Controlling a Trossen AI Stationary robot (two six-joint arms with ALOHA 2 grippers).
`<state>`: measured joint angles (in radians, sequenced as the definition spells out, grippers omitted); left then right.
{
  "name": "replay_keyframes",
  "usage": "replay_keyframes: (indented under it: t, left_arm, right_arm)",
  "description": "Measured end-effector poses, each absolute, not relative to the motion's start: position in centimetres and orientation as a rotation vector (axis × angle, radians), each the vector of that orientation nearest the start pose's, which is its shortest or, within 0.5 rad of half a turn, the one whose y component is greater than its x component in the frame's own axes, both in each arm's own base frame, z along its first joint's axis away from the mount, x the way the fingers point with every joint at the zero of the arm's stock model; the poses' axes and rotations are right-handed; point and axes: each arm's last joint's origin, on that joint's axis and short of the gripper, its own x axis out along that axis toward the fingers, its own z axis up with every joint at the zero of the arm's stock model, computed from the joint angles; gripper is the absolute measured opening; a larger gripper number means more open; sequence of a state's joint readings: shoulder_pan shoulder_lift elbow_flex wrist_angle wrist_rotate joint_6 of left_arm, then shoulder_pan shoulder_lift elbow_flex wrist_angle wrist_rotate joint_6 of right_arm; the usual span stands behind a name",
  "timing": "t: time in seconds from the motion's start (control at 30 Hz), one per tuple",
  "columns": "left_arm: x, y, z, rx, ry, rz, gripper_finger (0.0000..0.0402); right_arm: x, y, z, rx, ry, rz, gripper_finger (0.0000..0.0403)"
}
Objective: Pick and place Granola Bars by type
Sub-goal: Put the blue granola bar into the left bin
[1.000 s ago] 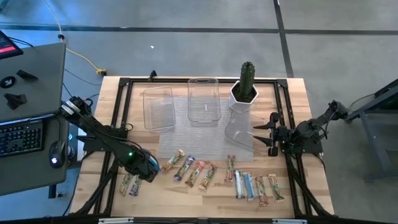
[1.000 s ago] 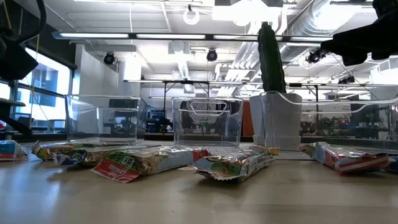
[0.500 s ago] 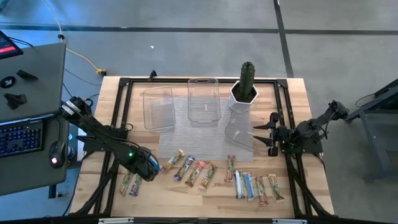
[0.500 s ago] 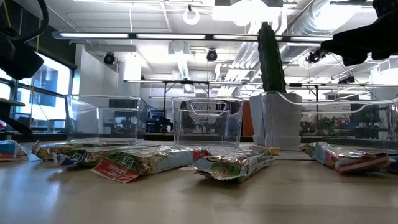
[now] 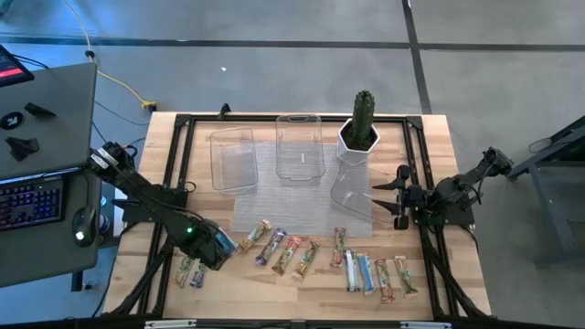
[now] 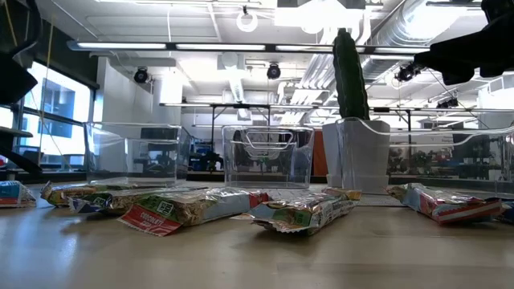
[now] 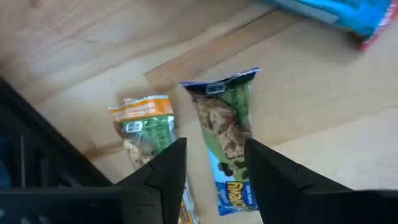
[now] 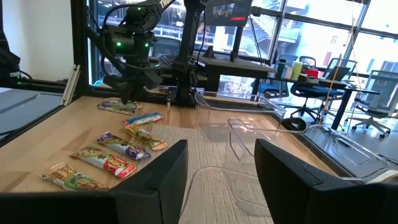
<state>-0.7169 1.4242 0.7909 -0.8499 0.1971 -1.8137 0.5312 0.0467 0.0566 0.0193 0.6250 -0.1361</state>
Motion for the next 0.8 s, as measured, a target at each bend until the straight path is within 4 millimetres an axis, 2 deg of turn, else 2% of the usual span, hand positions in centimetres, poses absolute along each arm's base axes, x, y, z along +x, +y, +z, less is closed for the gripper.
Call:
replay_keyframes:
  t: [0.3,0.63,0.8]
  left_arm:
    - [16.2,-15.9,17.1,-0.981,1.461,0.750,0.0236]
    - [16.9,-16.5,14.7,-0.921,1.506,0.809,0.0240]
    - [17.0,-16.6,14.4,-0.912,1.505,0.815,0.0240]
  right_arm:
    - [8.8,3.2,18.1,-0.120,-0.018,-0.095,0.0170]
    - [8.8,3.2,18.1,-0.120,-0.018,-0.095,0.0170]
    - [8.8,3.2,18.1,-0.120,-0.018,-0.095,0.0170]
